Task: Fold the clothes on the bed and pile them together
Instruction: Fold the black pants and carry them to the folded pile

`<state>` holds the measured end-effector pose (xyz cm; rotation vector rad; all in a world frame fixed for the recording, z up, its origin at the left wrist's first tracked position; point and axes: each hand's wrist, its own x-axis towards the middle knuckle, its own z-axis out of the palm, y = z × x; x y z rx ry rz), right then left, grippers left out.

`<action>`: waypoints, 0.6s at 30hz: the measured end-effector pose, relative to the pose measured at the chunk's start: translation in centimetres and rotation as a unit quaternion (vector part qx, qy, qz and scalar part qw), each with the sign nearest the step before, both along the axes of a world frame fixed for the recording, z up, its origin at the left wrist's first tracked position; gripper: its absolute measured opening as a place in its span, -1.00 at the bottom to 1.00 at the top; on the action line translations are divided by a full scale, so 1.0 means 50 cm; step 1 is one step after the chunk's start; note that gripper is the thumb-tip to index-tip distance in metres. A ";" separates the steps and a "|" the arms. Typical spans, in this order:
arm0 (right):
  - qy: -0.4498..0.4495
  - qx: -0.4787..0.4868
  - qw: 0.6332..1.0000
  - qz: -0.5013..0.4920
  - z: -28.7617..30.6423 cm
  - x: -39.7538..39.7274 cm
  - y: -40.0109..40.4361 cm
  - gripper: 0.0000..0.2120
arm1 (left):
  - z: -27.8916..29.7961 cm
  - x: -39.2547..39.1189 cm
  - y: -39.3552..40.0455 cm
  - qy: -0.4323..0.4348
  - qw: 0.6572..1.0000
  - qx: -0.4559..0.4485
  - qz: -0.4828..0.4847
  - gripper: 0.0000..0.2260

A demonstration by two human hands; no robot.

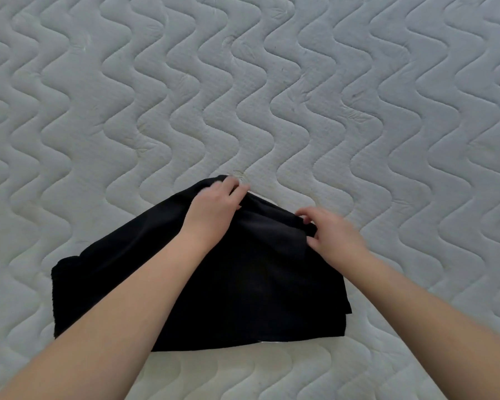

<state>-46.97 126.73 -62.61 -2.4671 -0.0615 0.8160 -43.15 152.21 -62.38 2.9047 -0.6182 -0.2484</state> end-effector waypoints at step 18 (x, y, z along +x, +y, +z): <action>-0.018 0.034 0.988 -0.152 0.016 0.189 -0.041 -0.96 | 0.003 0.190 0.014 0.119 0.986 0.015 0.114 -0.80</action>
